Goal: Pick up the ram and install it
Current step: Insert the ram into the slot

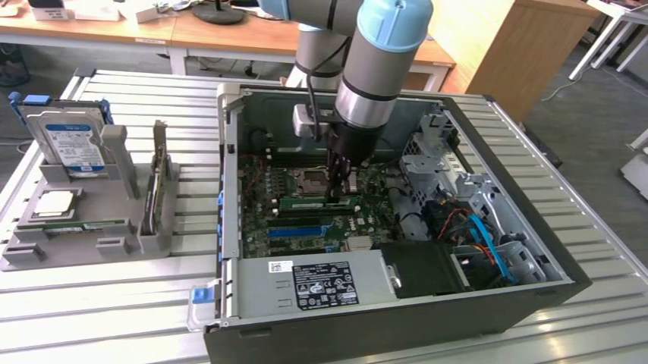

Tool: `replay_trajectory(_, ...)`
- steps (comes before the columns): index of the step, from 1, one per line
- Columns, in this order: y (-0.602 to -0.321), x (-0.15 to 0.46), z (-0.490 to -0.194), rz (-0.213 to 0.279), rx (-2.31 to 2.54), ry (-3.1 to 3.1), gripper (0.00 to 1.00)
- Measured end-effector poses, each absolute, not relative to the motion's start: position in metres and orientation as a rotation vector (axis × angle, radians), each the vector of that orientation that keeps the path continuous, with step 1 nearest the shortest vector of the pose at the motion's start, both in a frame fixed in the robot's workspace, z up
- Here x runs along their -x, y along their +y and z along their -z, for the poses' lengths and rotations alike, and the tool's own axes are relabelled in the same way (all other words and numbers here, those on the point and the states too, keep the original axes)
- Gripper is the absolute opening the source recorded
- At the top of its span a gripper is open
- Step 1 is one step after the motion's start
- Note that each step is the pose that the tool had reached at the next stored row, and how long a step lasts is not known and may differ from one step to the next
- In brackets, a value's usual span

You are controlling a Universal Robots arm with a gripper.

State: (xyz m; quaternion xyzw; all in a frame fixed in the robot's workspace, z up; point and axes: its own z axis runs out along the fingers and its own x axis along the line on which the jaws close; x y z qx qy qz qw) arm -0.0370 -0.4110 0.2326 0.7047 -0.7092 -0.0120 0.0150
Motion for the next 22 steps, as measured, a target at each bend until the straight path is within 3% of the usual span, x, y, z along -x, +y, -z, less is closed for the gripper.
replay_trajectory(22,-0.411,0.0362,-0.2309,0.037,-2.199,-2.201,0.12)
